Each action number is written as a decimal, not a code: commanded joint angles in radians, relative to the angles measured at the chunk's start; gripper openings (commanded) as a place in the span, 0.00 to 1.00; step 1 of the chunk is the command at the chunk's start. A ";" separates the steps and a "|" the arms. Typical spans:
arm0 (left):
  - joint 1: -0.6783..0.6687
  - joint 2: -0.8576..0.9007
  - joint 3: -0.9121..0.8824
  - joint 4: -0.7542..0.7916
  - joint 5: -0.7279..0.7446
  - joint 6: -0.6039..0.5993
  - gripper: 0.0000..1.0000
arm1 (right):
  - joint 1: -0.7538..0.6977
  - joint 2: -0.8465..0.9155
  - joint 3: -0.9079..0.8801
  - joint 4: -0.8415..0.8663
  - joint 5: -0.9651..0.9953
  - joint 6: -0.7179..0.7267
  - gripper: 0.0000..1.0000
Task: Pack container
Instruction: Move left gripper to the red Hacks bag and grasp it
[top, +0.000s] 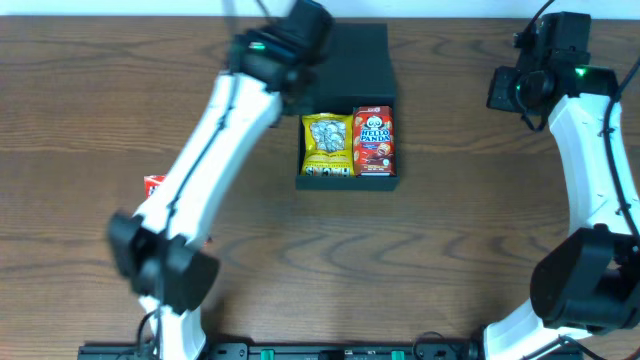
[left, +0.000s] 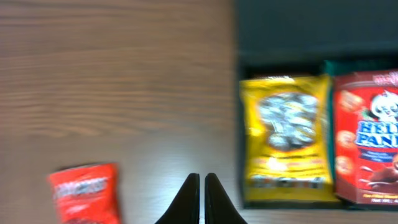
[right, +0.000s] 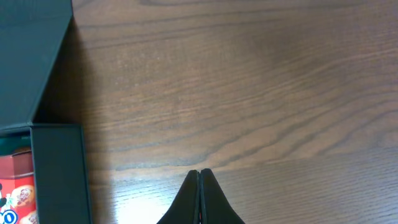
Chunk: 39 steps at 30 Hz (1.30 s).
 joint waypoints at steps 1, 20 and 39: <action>0.093 -0.069 -0.002 -0.039 -0.091 -0.002 0.06 | -0.004 -0.001 0.008 0.007 0.003 -0.013 0.02; 0.386 -0.586 -1.027 0.229 0.100 0.007 0.06 | -0.004 -0.001 0.008 0.016 0.002 0.006 0.02; 0.503 -0.328 -1.121 0.365 0.109 0.019 0.92 | -0.004 -0.001 0.008 0.018 0.003 -0.022 0.02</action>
